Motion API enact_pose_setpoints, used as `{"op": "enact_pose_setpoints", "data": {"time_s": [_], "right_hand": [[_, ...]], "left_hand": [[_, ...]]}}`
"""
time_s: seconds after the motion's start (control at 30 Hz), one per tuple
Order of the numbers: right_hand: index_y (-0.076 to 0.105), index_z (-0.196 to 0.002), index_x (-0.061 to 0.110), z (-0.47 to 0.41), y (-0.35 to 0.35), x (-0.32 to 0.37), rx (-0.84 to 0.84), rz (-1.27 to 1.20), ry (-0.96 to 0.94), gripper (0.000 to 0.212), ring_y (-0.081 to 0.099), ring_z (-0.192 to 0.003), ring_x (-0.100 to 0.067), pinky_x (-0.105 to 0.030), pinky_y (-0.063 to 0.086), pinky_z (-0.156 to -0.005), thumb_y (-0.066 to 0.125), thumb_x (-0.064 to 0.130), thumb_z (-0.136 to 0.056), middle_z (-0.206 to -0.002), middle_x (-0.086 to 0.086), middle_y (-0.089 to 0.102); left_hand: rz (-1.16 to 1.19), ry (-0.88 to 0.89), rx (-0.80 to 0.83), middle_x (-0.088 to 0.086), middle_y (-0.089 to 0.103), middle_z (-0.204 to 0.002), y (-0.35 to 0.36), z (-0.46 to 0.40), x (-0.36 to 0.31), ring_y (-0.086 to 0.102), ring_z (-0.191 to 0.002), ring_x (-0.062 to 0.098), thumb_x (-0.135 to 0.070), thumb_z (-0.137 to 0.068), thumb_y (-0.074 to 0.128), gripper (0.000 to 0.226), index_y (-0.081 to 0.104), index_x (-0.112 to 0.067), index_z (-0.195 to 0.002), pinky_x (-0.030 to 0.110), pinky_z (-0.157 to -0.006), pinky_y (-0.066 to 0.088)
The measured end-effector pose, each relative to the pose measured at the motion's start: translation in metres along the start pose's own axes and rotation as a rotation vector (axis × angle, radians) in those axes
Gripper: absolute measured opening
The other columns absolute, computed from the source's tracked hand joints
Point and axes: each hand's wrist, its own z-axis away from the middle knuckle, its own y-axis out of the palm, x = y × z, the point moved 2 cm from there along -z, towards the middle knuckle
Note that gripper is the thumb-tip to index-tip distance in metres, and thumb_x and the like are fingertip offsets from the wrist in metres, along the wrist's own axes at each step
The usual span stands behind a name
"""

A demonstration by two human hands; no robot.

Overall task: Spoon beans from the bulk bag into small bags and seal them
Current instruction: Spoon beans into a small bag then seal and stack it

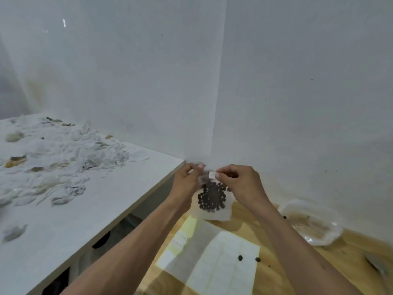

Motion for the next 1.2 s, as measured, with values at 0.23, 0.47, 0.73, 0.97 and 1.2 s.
{"op": "enact_pose_setpoints", "data": {"time_s": [0.23, 0.47, 0.73, 0.97, 1.2], "right_hand": [[0.081, -0.084, 0.028, 0.002, -0.012, -0.008, -0.108, -0.010, 0.001, 0.004, 0.071, -0.076, -0.003, -0.039, 0.061, -0.080, 0.079, 0.031, -0.084, -0.076, 0.018, 0.076], [0.075, -0.087, 0.030, 0.003, -0.021, -0.012, -0.205, 0.105, 0.030, 0.014, 0.069, -0.080, -0.004, -0.039, 0.060, -0.079, 0.078, 0.042, -0.082, -0.079, 0.016, 0.073], [0.052, -0.122, 0.026, 0.008, -0.033, -0.017, -0.282, 0.008, 0.137, 0.066, 0.061, -0.097, -0.010, -0.029, 0.050, -0.081, 0.083, 0.057, -0.071, -0.109, 0.012, 0.059], [0.079, -0.077, 0.019, 0.009, -0.040, -0.024, -0.069, -0.267, 0.144, 0.020, 0.066, -0.068, -0.004, -0.021, 0.051, -0.070, 0.082, 0.038, -0.081, -0.072, 0.008, 0.074], [0.058, -0.071, -0.007, 0.011, -0.039, -0.026, -0.128, -0.085, 0.081, 0.049, 0.058, -0.059, 0.001, -0.022, 0.045, -0.063, 0.075, 0.034, -0.089, -0.071, 0.016, 0.069]], "left_hand": [[0.023, -0.010, 0.061, 0.008, 0.077, -0.091, 0.023, 0.007, -0.006, 0.076, -0.085, 0.021, -0.023, -0.101, 0.063, 0.019, 0.071, -0.006, -0.102, 0.032, -0.075, 0.060], [-0.013, -0.021, 0.144, 0.014, 0.079, -0.099, 0.033, 0.013, -0.007, 0.077, -0.094, 0.031, -0.017, -0.085, 0.080, 0.030, 0.070, -0.010, -0.112, 0.045, -0.090, 0.060], [0.003, -0.012, 0.132, 0.012, 0.079, -0.096, 0.040, 0.012, -0.010, 0.077, -0.091, 0.029, -0.011, -0.086, 0.077, 0.024, 0.071, -0.010, -0.109, 0.042, -0.086, 0.059], [-0.004, -0.022, 0.159, 0.015, 0.077, -0.091, 0.046, 0.012, -0.010, 0.077, -0.087, 0.028, -0.007, -0.087, 0.076, 0.016, 0.073, 0.002, -0.101, 0.032, -0.074, 0.060], [-0.125, 0.079, 0.090, 0.009, 0.079, -0.081, 0.052, 0.016, -0.015, 0.077, -0.070, 0.017, -0.001, -0.084, 0.078, 0.012, 0.076, 0.000, -0.096, 0.019, -0.064, 0.057]]}}
